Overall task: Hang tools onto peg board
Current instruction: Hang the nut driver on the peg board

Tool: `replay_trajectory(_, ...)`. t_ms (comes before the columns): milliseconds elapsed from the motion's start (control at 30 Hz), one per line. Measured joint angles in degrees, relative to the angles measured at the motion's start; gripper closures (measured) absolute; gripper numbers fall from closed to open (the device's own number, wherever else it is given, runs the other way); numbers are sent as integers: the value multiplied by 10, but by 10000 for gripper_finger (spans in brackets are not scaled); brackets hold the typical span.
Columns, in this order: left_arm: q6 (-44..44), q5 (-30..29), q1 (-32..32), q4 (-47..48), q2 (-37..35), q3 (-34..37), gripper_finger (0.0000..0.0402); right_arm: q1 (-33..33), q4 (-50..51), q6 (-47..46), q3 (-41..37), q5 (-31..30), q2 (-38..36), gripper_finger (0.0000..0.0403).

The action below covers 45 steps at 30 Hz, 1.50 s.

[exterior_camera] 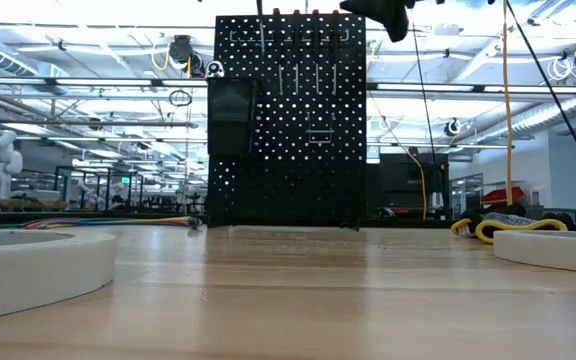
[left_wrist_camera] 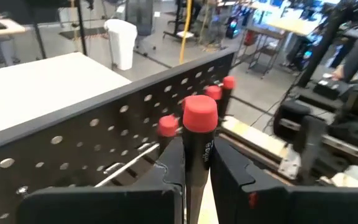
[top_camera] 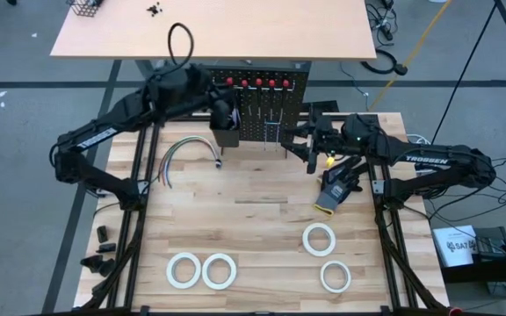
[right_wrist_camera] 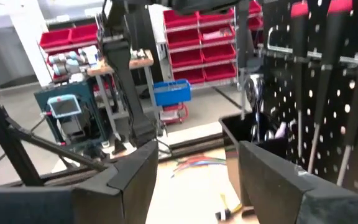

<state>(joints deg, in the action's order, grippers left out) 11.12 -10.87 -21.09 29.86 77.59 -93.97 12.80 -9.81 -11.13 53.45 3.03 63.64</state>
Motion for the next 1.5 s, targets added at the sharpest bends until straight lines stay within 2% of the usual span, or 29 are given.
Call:
replay_trajectory(167, -10, 1, -20, -2, 13, 0, 365, -2, 34, -5, 0, 0, 0, 186)
replay_trajectory(533, -15, 2, -49, -5, 16, 0, 365, -2, 44, -17, 0, 0, 0, 186)
replay_trajectory(900, -40, 3, -61, -17, 16, 0, 365, -2, 43, -17, 0, 0, 0, 186)
replay_trajectory(1333, -61, 10, -63, -13, 50, 0, 365, -2, 43, -31, 0, 0, 0, 186)
replay_trajectory(1500, -87, 11, -62, -13, 50, 0, 325, -2, 45, -32, 0, 1, 0, 186)
